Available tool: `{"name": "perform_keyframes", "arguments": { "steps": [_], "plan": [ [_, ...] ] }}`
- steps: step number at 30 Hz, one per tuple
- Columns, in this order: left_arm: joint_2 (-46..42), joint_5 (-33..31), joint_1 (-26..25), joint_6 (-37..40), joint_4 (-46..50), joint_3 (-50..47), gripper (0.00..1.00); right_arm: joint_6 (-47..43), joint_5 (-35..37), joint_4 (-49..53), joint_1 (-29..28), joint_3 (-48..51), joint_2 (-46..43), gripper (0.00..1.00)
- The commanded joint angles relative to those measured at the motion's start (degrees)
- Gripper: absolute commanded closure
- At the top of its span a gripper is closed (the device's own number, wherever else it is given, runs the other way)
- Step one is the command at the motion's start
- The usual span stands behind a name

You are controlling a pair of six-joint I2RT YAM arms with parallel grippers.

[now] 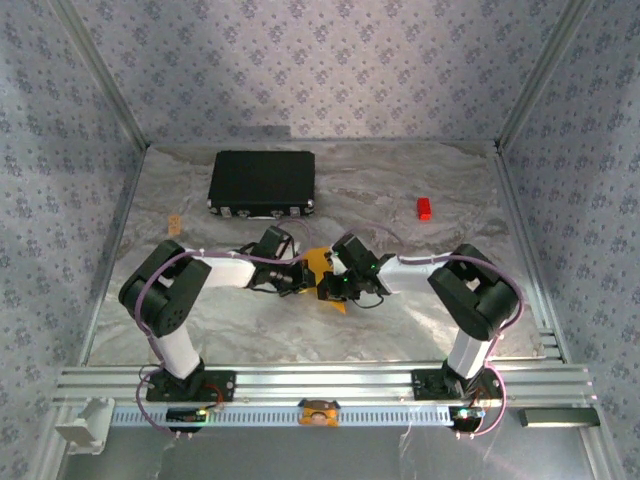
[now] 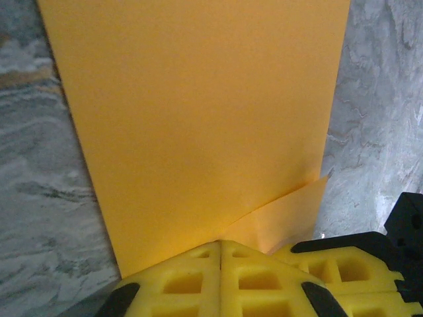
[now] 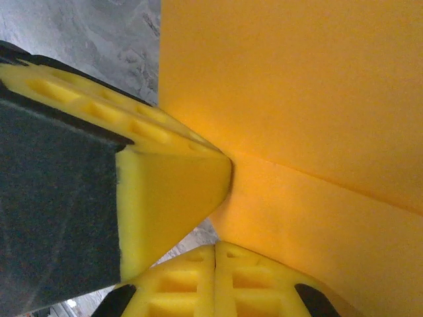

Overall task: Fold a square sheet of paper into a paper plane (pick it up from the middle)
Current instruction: Third fold the triangle at the center of the table.

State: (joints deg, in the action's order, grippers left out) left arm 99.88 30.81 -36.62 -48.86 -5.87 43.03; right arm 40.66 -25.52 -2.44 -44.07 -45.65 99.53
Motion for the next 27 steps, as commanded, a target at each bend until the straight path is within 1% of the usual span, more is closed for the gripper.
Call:
{"name": "perform_keyframes", "arguments": {
  "steps": [1,12,17,20,24,27],
  "plan": [
    [1.91,-1.75,0.31,1.67,3.49,-0.14,0.98,-0.5,0.64,1.08,0.02,2.77,-0.71,1.0],
    [2.64,-1.59,0.73,2.22,3.68,0.06,0.99,-0.7,-0.67,2.37,2.88,12.08,-9.83,0.99],
    [2.85,-1.15,0.63,2.36,3.67,0.22,0.99,-0.19,-1.65,2.25,2.83,11.75,-11.61,0.98],
    [3.01,-1.09,0.59,2.35,3.84,0.46,0.99,-0.69,-2.72,1.89,2.22,8.77,-10.89,0.98],
    [3.3,-1.18,0.51,2.43,4.15,0.61,0.99,-2.26,-3.4,2.91,2.01,3.76,-5.42,0.98],
    [3.24,-1.23,0.53,2.49,4.32,0.52,0.99,-1.92,-3.19,1.73,1.8,4.13,-3.73,0.98]
  ]
}}
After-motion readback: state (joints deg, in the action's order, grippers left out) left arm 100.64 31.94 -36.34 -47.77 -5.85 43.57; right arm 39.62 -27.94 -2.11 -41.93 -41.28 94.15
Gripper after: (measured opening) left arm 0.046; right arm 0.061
